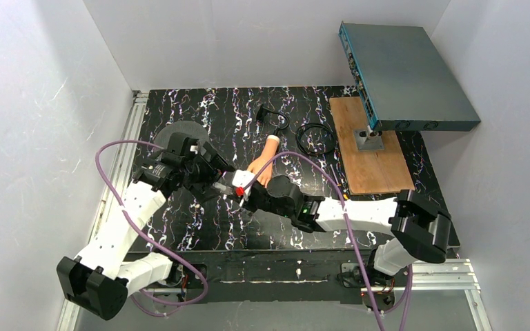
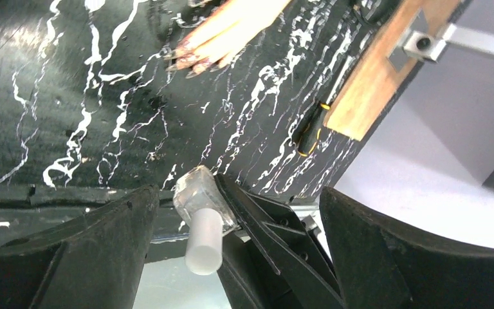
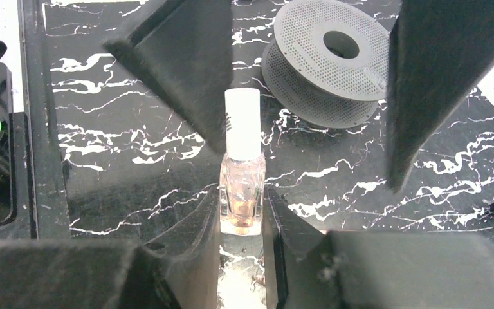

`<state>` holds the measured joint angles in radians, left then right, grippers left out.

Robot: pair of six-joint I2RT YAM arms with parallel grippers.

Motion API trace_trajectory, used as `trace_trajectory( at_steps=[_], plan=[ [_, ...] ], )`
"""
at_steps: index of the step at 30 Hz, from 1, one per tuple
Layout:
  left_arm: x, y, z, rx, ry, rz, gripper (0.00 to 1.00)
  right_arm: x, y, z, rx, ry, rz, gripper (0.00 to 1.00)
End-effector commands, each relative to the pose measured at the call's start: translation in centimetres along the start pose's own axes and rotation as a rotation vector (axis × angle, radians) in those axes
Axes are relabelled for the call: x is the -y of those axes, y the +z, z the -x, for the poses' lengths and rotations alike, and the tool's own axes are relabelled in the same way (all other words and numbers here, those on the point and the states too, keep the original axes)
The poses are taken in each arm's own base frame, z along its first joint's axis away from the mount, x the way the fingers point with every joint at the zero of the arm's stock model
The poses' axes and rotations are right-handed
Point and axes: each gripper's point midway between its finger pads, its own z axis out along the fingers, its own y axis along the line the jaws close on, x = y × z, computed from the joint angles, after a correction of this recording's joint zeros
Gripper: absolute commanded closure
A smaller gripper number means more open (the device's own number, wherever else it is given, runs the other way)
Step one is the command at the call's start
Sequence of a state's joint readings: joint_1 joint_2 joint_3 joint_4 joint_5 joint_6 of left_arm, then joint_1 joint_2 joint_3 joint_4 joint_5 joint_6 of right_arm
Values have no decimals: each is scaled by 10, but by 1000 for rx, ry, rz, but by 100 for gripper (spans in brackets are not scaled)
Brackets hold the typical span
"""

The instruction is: Paint the nails

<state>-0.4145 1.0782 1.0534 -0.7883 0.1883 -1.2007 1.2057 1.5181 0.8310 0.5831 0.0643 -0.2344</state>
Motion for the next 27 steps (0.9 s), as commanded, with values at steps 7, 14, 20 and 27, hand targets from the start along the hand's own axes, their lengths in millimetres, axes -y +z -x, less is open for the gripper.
trace_trajectory(
  at_steps=[7,14,20,27],
  plan=[
    [50,-52,5,175,470,-431,6,-6,-38,38,147,96,31,99],
    [78,-101,-16,290,847,-752,9,-27,-82,56,217,215,190,99],
    [95,-133,-55,234,1100,-1045,10,-32,-124,82,270,311,338,99],
    [104,-164,-84,187,1257,-1300,12,-30,-154,104,280,436,405,99]
  ],
)
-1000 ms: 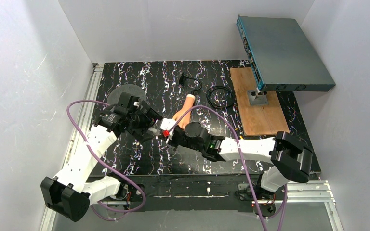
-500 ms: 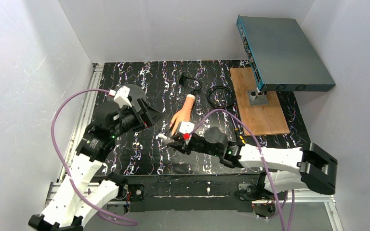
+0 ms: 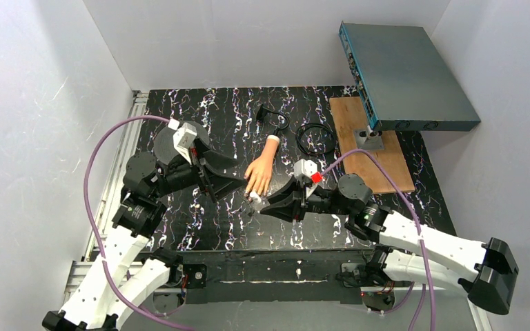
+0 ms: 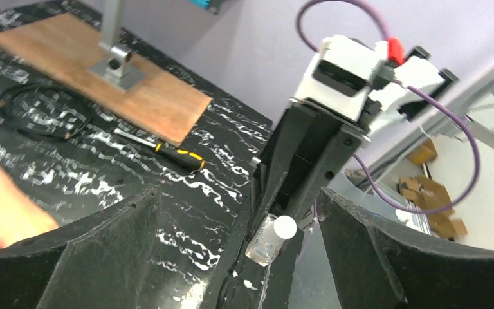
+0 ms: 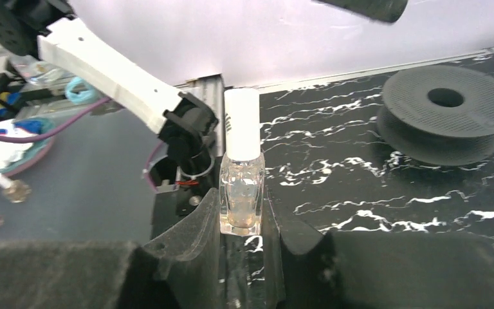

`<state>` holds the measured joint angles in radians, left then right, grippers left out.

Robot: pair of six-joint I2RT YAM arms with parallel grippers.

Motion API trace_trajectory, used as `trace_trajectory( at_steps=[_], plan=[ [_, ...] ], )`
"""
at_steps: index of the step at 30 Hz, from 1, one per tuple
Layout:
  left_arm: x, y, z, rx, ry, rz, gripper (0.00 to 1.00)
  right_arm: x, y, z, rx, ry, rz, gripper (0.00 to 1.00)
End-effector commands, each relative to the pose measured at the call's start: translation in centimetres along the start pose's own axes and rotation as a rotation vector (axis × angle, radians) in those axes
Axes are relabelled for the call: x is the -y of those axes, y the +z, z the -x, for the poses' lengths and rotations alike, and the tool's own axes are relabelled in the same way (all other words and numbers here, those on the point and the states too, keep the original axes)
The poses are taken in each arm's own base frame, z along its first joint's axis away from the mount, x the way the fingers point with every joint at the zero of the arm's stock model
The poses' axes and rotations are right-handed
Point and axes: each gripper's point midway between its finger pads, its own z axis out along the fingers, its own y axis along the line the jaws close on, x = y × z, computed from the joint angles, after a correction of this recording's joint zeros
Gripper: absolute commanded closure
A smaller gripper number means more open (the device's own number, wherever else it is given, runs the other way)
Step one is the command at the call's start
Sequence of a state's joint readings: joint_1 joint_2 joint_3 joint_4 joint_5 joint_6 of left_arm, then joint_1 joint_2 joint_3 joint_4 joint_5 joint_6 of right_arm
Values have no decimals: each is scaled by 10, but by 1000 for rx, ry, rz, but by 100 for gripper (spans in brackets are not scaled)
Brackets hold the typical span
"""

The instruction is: Paint the nails

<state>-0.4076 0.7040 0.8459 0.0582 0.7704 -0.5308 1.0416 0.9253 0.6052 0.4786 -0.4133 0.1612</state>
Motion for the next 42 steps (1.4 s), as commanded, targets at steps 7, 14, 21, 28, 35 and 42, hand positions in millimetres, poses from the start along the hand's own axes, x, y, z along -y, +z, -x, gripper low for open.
trace_trajectory(
  at_steps=[7,14,21,28,35,42],
  plan=[
    [58,-1,10,-39,157,-386,18,-26,-12,40,22,229,124,99],
    [60,5,-4,-92,130,-420,18,-20,-14,53,74,230,77,99],
    [65,10,-13,-121,129,-436,23,-21,-19,59,105,212,73,99],
    [68,17,-21,-152,130,-459,31,-25,-22,67,132,213,86,99],
    [71,22,-25,-157,134,-468,38,-24,-21,68,134,220,84,99],
    [71,27,-28,-153,136,-463,45,-25,-20,67,125,229,91,99]
  ],
)
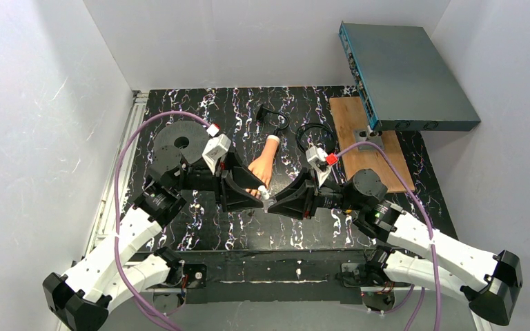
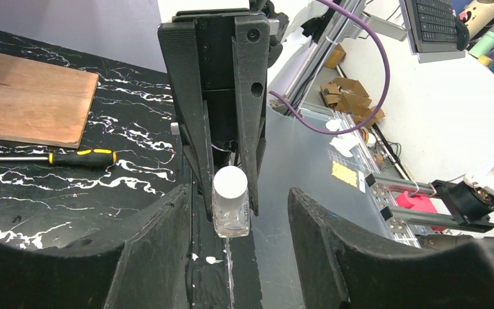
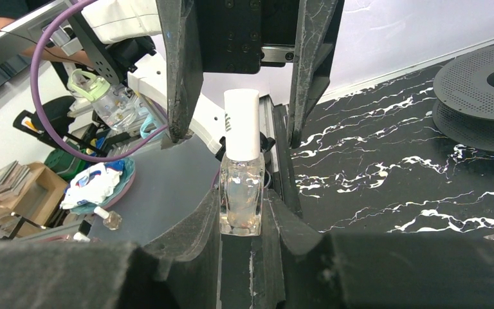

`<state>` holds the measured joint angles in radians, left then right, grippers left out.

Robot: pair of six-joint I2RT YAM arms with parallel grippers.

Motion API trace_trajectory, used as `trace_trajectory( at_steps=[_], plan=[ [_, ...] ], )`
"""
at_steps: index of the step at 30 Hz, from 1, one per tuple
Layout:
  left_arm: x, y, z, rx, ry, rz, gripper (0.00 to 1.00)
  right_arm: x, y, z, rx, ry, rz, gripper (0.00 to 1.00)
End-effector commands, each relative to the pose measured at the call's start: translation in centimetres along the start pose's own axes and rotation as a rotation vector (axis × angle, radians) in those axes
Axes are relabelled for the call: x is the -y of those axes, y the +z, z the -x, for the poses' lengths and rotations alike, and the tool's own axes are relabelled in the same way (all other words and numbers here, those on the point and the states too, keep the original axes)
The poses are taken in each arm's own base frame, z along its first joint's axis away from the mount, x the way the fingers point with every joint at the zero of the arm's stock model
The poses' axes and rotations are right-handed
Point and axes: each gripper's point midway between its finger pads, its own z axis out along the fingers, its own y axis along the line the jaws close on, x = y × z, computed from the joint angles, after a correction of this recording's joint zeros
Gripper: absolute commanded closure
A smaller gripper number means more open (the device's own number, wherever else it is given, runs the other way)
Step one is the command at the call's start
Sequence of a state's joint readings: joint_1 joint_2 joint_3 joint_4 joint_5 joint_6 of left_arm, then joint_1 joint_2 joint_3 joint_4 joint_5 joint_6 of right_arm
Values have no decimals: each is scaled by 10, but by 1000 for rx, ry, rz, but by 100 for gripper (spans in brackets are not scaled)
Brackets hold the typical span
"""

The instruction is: Paint the nails

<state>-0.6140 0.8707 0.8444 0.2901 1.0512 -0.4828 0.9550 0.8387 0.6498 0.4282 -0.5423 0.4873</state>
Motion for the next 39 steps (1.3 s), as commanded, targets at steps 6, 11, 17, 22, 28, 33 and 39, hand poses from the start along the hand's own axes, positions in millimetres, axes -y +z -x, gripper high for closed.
trace_trajectory(
  at_steps=[6,11,17,22,28,33,39],
  plan=[
    [4,5,12,24,62,2,50,-13,1,24,64,-39,47,99],
    [2,7,12,20,50,9,56,-13,2,21,53,-33,53,99],
    [1,9,10,15,44,9,71,-13,2,19,45,-28,54,99],
    [-2,11,3,-9,25,15,100,-13,2,21,47,-35,53,99],
    [-15,11,-1,-32,-42,113,100,7,1,29,53,-88,-72,99],
    [-37,11,13,-32,-144,274,100,34,-6,47,99,-170,-249,99],
    [-53,16,14,-40,-185,351,100,43,-6,63,95,-228,-316,99]
  ],
)
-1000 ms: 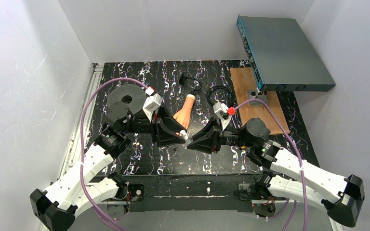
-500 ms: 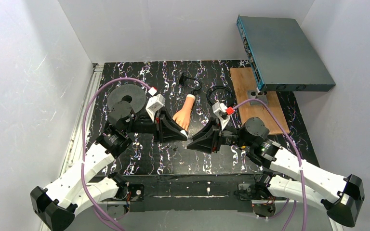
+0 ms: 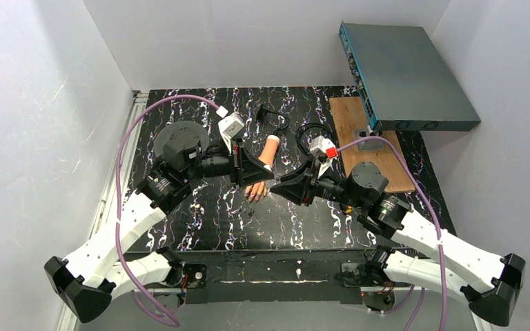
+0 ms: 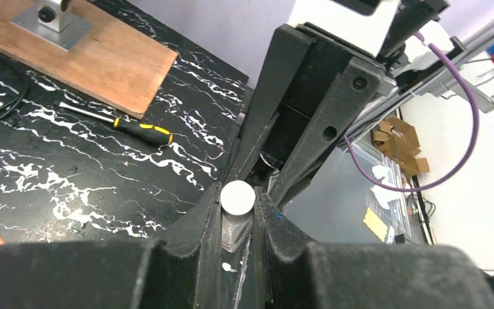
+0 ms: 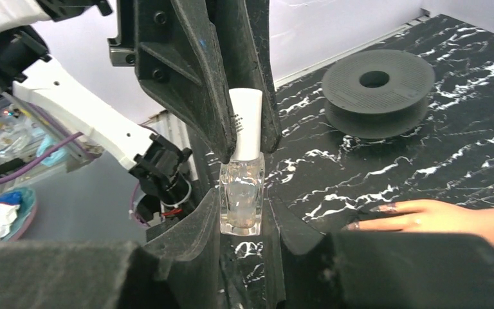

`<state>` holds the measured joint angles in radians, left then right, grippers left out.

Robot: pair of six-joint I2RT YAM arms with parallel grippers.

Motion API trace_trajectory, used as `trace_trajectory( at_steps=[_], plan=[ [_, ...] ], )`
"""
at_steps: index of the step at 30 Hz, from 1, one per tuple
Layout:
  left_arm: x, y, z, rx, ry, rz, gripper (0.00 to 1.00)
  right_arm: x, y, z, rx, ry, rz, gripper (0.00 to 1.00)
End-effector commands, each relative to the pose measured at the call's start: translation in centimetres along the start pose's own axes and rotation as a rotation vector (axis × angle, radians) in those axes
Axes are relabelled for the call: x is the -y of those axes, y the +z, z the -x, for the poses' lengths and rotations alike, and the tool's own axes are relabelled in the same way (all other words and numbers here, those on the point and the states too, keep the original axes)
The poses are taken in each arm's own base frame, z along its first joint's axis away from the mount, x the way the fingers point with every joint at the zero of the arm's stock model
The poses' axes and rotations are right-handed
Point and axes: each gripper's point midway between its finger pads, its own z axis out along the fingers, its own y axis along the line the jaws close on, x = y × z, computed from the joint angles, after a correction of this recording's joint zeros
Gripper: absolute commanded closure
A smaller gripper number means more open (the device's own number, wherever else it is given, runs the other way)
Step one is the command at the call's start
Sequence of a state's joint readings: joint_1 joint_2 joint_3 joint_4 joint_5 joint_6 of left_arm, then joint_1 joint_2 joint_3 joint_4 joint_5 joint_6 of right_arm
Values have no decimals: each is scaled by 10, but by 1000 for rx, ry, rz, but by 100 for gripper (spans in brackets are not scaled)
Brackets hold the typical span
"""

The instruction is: Paint the nails

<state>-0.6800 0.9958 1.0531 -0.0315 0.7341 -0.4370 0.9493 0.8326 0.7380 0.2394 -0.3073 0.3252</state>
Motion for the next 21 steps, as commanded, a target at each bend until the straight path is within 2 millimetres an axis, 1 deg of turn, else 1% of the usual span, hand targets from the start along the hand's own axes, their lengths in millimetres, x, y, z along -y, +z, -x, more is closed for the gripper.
trace_trajectory(
  at_steps=[1,3,4,5,6,7,8,9,10,11,12,13,14,16,18,19,21],
  plan=[
    [-8,4,-2,-21,-44,67,100,6,1,41,79,-102,-66,99],
    [-8,5,-3,-25,-43,66,100,4,1,40,75,-103,-58,99],
    [-8,5,-4,-27,-42,64,97,3,0,39,72,-102,-53,99],
    [-7,5,-3,-28,-38,59,90,2,-1,40,75,-100,-49,99],
    [-6,5,-3,-27,-32,51,80,0,-1,41,73,-98,-42,99],
    [-2,4,-2,-28,-25,33,66,-3,-3,40,71,-95,-29,99],
    [14,2,-1,-37,11,-47,36,-8,-5,40,69,-88,-8,99],
    [40,-7,3,-24,84,-161,12,-18,-11,31,31,-74,36,99],
    [47,-13,4,-12,126,-182,5,-23,-16,28,15,-69,57,99],
    [52,-17,4,-9,155,-201,3,-27,-20,25,12,-65,76,99],
    [59,-22,3,0,187,-222,2,-38,-28,27,19,-61,118,99],
    [73,-26,10,52,244,-298,7,-56,-38,33,42,-33,190,99],
    [78,-26,12,77,273,-330,10,-62,-41,37,64,-14,211,99],
    [79,-24,15,98,289,-347,16,-65,-45,41,87,-5,218,99],
    [79,-22,18,105,298,-356,29,-65,-47,42,89,-2,211,99],
    [79,-21,18,104,299,-362,32,-66,-48,42,91,2,212,99],
    [78,-19,20,105,298,-363,29,-68,-48,44,101,5,223,99]
  ],
)
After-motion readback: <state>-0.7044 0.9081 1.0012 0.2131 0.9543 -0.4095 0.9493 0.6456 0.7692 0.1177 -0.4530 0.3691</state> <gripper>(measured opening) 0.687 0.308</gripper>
